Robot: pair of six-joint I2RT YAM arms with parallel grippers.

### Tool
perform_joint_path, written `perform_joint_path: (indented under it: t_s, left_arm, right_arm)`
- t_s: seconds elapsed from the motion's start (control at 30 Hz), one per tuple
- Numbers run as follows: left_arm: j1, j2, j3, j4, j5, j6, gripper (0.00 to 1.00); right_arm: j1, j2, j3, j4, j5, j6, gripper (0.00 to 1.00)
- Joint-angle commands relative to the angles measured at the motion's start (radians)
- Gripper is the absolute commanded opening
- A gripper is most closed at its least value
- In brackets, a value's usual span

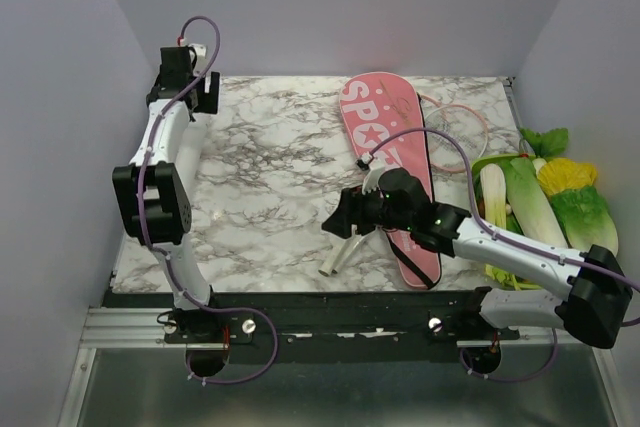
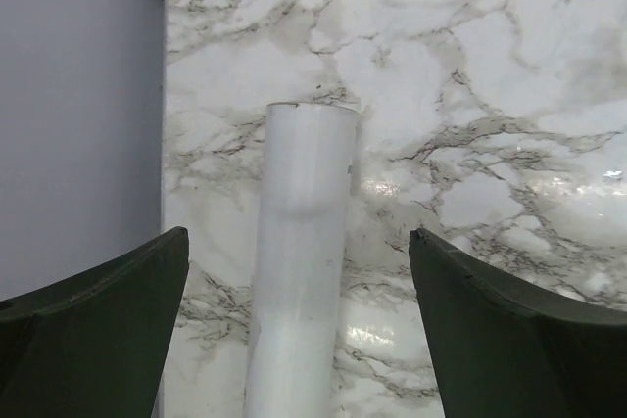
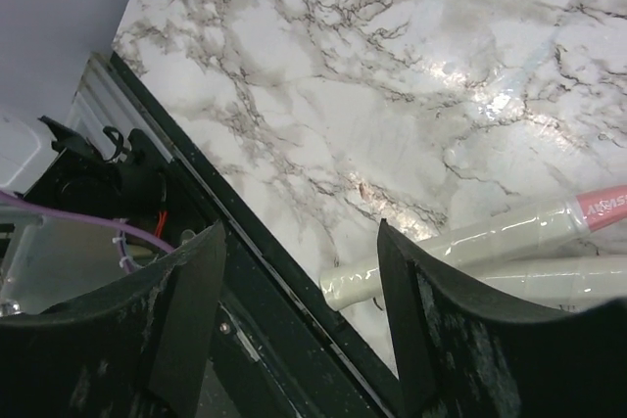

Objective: Pack up the badminton gear

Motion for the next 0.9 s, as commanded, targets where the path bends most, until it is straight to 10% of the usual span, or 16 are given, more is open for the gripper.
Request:
perform_joint_path:
  t_s: [0.0,0.3,0.87]
  left_arm:
    - [-0.061,-0.25,-0.165,0.146,-0.023,-0.035,0.99]
    - [-0.38,-0.592,-0.404,0.209,-0.026,-0.09,0.99]
    - [-0.643,-0.978,-0.676,0.014,0.215,-0.348,0.99]
  right_arm:
    - [-0.002,0.017,0.065,-0.033,0.117,-0.019,0.73]
    - [-0.227,0.132,0.158,-0.165,0.249,-0.027,0.74]
    - [-0.608,0.217,0.158,-0.273,0.384,-0.007,0.76]
